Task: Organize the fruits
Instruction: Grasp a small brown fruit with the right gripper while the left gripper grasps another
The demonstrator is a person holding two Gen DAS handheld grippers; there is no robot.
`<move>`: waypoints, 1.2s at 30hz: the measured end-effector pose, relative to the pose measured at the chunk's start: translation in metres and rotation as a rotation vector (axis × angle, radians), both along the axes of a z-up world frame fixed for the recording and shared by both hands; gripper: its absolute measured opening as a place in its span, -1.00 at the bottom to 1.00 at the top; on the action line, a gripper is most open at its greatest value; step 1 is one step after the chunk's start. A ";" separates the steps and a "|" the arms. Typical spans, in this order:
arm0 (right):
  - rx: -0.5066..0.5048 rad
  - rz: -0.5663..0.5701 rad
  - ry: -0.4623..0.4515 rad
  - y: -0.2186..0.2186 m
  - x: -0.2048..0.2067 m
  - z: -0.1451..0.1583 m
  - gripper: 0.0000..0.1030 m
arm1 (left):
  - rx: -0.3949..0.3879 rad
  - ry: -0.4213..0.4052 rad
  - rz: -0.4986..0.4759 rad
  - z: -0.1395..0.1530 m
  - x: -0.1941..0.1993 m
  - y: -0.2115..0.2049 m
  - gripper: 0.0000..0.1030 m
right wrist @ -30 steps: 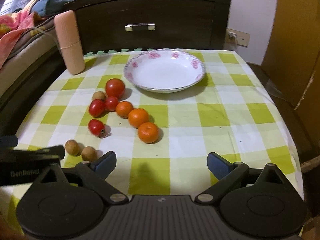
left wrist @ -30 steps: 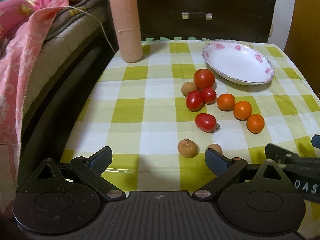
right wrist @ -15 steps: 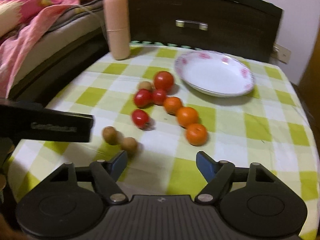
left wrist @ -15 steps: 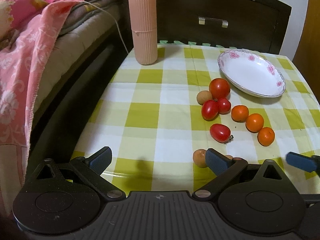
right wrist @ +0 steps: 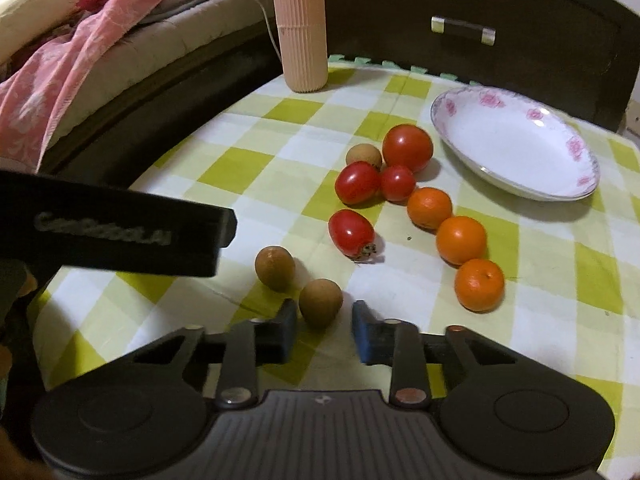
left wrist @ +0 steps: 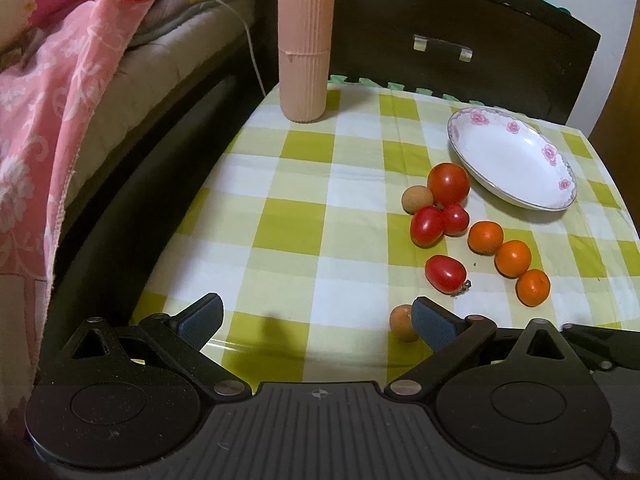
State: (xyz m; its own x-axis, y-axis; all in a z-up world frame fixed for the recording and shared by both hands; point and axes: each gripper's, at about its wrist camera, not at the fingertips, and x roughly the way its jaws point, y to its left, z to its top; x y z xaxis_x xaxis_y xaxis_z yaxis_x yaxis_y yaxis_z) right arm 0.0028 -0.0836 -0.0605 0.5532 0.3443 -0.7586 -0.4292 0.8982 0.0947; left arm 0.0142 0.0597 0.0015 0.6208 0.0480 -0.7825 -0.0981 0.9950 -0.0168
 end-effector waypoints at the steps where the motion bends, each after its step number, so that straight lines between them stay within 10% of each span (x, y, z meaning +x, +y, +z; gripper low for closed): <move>1: 0.004 0.001 -0.004 0.000 0.001 0.000 -0.55 | -0.002 0.001 0.002 0.000 0.000 0.001 0.97; 11: -0.030 -0.021 0.008 -0.020 -0.004 0.009 -0.57 | -0.061 0.010 -0.021 -0.006 0.000 0.004 0.93; 24: 0.015 -0.114 0.036 -0.060 -0.015 0.010 -0.57 | 0.059 0.064 -0.143 -0.036 0.014 -0.037 0.56; 36: 0.034 -0.137 0.048 -0.068 -0.014 0.005 -0.57 | 0.014 0.054 -0.182 -0.038 0.017 -0.045 -0.15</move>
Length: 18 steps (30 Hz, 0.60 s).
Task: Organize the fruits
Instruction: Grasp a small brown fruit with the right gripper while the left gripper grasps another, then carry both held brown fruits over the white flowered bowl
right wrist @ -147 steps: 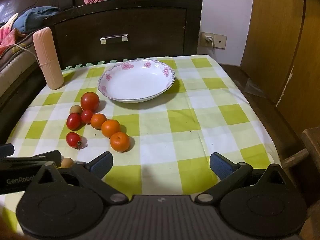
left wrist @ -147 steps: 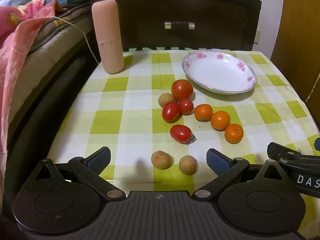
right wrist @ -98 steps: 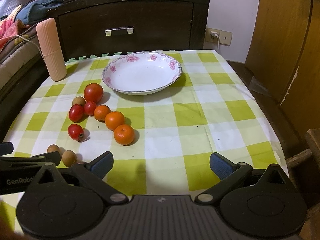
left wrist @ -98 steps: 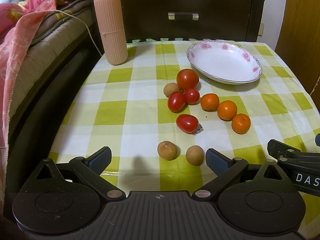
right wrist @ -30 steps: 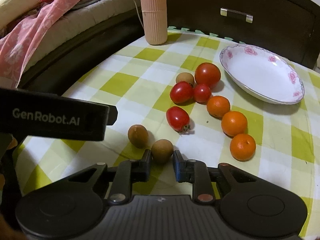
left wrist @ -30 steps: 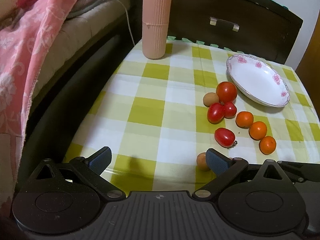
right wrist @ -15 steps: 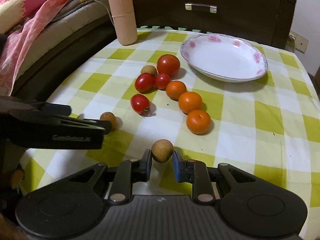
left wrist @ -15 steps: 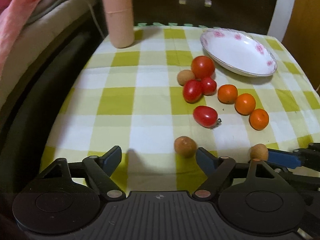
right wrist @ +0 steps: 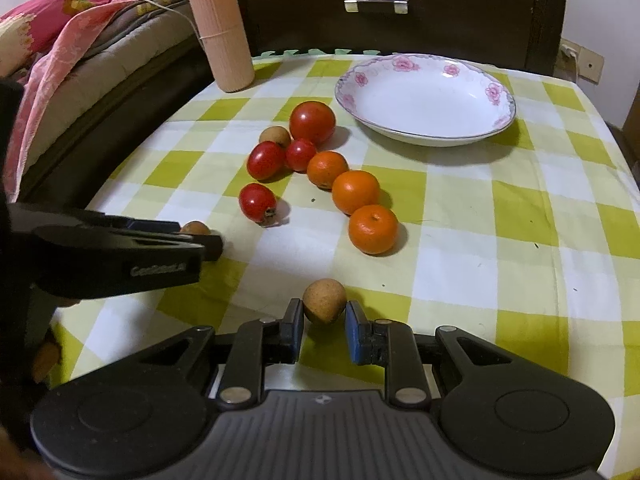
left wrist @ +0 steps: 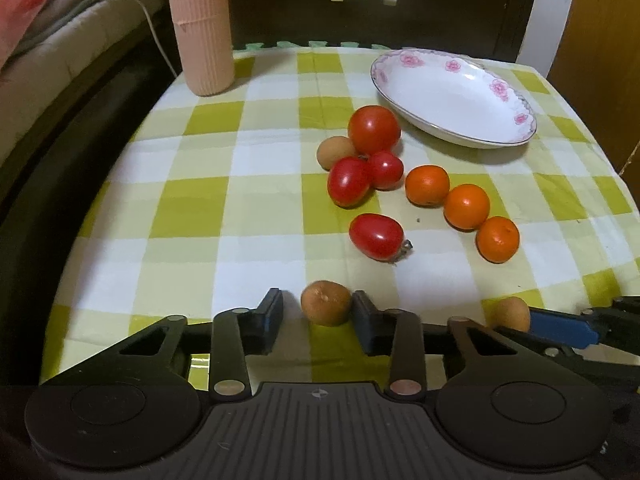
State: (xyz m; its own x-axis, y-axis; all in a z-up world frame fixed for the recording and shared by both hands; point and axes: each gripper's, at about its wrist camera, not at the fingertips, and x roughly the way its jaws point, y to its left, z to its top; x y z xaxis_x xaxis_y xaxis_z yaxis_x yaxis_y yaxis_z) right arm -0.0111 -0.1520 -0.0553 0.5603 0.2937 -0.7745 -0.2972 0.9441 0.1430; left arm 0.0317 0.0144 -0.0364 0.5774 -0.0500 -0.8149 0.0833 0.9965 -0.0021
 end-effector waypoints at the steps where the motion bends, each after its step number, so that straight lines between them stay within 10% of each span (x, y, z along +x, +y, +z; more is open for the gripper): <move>1: 0.000 -0.003 -0.001 0.000 0.000 0.000 -0.57 | -0.003 0.000 0.000 0.000 0.000 0.000 -0.21; 18: -0.001 -0.031 -0.048 -0.002 0.007 0.013 -0.57 | -0.059 -0.015 -0.037 0.013 -0.004 -0.006 -0.33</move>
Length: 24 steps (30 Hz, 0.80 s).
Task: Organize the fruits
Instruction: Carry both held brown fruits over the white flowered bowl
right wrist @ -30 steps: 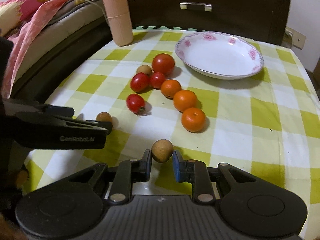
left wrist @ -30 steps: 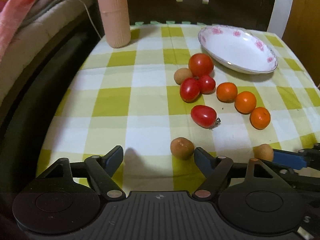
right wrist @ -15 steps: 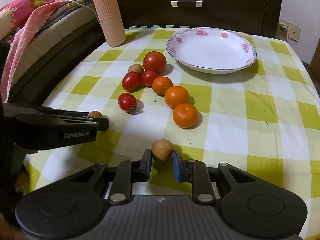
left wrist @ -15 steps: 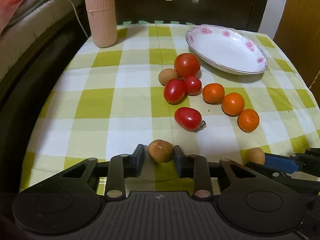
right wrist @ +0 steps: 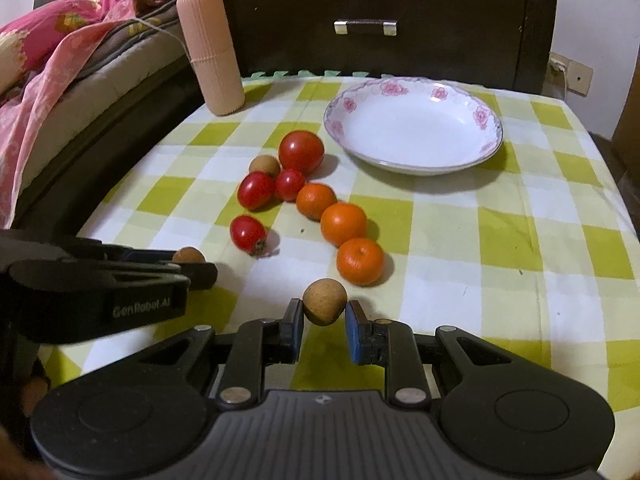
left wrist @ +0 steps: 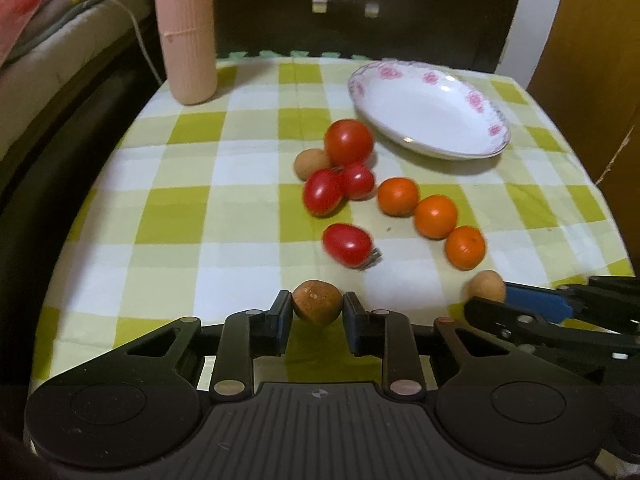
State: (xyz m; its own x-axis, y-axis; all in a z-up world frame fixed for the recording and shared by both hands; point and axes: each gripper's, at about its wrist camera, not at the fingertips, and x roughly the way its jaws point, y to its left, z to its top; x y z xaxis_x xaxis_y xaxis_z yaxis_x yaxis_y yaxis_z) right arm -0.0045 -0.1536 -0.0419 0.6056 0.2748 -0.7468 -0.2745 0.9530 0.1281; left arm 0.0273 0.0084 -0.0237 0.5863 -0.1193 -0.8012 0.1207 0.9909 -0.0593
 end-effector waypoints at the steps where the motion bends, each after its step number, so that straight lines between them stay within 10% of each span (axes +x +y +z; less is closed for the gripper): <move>1: 0.002 -0.002 -0.003 0.000 0.001 0.001 -0.57 | -0.003 -0.004 -0.006 0.001 0.000 -0.002 -0.33; 24: 0.018 -0.043 -0.044 -0.007 0.028 0.017 -0.56 | -0.054 -0.049 -0.051 0.018 0.021 -0.021 -0.33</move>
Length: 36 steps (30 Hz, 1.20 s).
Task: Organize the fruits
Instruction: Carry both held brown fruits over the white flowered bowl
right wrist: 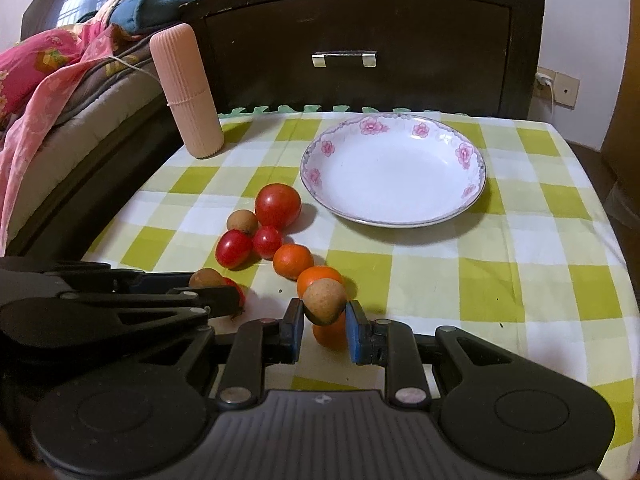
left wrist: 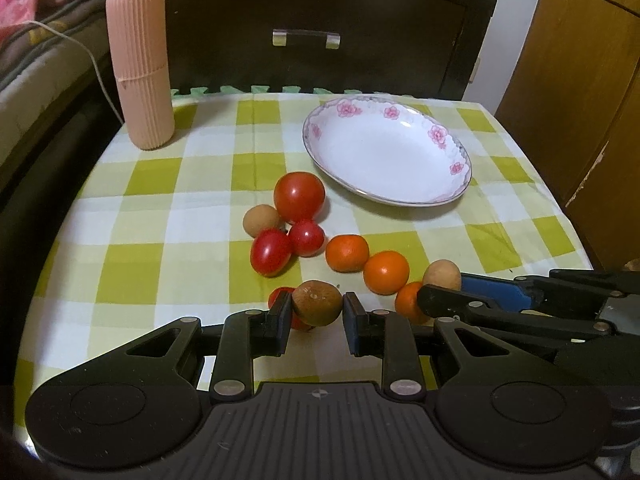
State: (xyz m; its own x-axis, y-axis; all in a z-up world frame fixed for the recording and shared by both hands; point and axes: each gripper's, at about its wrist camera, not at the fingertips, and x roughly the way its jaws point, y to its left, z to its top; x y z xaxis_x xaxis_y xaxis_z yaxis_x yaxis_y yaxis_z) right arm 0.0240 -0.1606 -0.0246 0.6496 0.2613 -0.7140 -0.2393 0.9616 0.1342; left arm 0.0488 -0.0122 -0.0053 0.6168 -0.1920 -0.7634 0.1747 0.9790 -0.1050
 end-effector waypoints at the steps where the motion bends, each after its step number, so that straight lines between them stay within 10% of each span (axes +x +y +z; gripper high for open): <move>1: -0.001 0.001 -0.001 0.000 0.001 0.000 -0.56 | 0.002 -0.001 0.001 0.001 0.001 -0.001 -0.33; 16: 0.022 0.015 -0.076 -0.011 0.030 0.031 -0.56 | 0.111 -0.075 -0.026 0.041 0.029 -0.018 -0.36; 36: -0.017 -0.050 -0.098 -0.038 0.092 0.028 -0.56 | 0.020 -0.092 -0.058 0.030 0.094 -0.042 -0.36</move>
State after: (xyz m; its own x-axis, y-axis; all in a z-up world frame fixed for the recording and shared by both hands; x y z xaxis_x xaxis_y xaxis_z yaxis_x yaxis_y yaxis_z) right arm 0.1159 -0.1990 0.0038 0.7284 0.2151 -0.6506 -0.2021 0.9746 0.0960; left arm 0.1428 -0.0542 0.0250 0.6729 -0.2148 -0.7079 0.2388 0.9688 -0.0669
